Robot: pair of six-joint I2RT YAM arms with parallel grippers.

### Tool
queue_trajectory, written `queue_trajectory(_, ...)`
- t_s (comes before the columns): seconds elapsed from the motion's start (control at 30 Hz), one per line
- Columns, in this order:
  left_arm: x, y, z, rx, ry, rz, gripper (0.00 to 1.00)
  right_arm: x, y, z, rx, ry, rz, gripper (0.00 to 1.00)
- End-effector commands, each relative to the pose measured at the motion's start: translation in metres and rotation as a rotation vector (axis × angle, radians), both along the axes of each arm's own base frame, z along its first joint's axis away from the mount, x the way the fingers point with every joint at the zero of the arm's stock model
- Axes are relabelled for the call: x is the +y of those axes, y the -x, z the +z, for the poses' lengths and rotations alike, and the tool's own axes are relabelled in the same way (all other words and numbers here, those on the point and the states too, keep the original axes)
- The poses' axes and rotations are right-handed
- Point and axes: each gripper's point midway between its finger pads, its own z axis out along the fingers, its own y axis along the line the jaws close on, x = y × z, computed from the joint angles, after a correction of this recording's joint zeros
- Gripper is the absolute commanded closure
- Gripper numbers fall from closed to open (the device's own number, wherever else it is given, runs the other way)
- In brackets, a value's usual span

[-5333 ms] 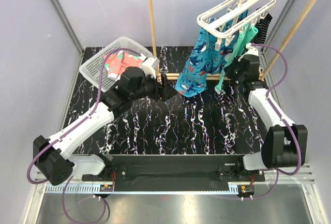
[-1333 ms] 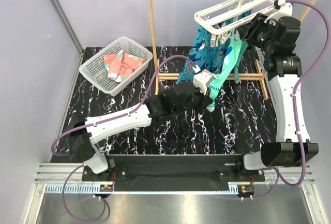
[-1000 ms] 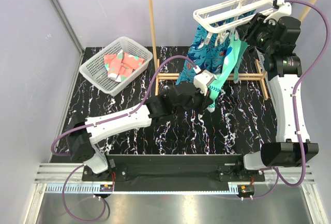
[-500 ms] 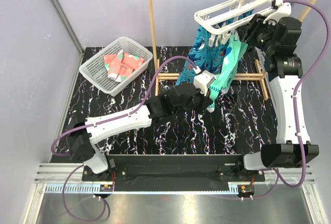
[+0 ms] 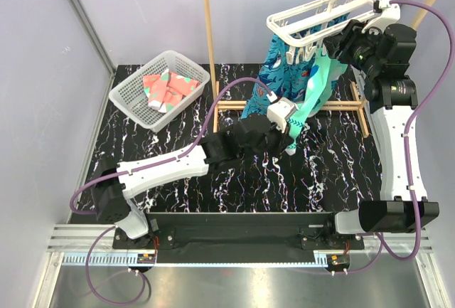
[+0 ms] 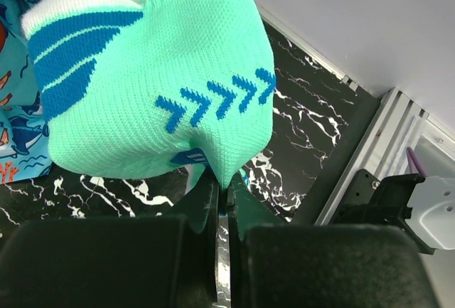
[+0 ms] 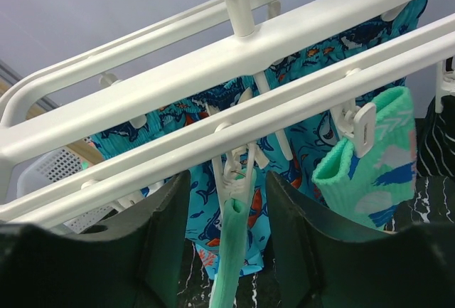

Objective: Remove the socks clipped to the hanger

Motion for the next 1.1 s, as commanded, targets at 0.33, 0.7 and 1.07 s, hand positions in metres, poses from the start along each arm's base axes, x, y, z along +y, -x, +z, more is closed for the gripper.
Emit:
queue_trajectory(0.33, -0.004, -0.001, 0.047, -0.061, 0.100, 0.015, 1.00, -0.001, 0.009, 0.006, -0.029, 0.032, 0.004, 0.51)
queue_trajectory(0.7, -0.008, 0.003, 0.048, -0.064, 0.102, 0.002, 1.00, -0.005, -0.001, 0.014, -0.062, 0.041, -0.029, 0.48)
queue_trajectory(1.07, -0.010, 0.007, 0.048, -0.067, 0.102, -0.008, 1.00, -0.005, -0.007, 0.018, -0.076, 0.049, -0.039, 0.52)
